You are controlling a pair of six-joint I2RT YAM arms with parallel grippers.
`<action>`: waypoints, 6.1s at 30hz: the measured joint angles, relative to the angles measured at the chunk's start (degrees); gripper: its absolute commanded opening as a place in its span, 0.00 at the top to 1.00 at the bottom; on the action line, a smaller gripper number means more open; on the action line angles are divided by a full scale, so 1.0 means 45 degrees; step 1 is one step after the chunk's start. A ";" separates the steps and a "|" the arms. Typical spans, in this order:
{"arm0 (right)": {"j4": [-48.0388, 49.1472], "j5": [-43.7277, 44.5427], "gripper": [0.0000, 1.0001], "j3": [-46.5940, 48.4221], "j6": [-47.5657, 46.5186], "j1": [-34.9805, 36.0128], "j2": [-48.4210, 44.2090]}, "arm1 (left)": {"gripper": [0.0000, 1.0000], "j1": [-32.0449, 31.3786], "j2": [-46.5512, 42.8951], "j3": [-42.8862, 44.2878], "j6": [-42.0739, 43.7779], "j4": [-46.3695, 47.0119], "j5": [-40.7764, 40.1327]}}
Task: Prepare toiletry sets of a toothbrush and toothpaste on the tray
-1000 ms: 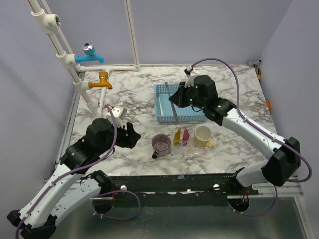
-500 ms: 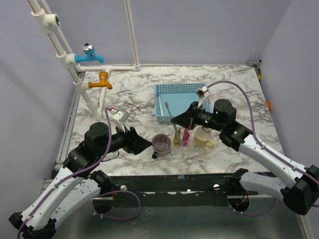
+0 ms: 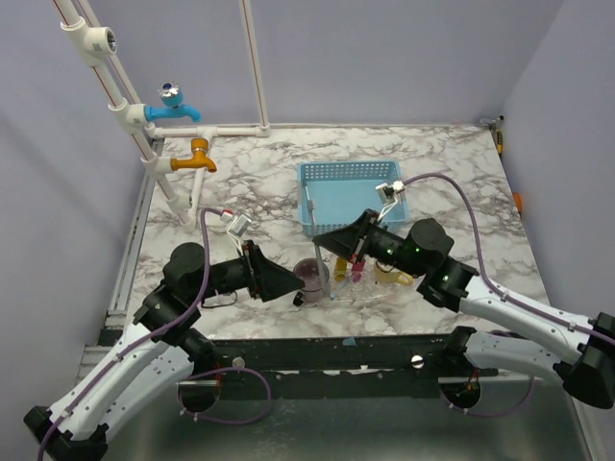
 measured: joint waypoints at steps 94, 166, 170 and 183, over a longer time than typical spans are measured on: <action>-0.6936 -0.0510 0.41 0.6557 -0.4371 0.2764 0.2288 | 1.00 0.0000 -0.2565 0.2550 0.3784 -0.7135 0.2191; -1.1895 -0.3546 1.00 0.8024 -0.6130 0.2730 0.2764 | 0.15 -0.2419 -0.1880 0.3536 0.5863 -0.9714 -0.2084; -1.2954 -0.1899 1.00 0.8053 -0.6135 0.2730 0.1943 | 0.09 -0.2419 -0.1904 0.3536 0.5785 -0.9311 -0.2667; -1.6796 0.3993 1.00 1.0074 -0.5527 0.2730 0.1438 | 0.01 -0.2419 -0.2565 0.3026 0.5561 -0.8082 -0.3784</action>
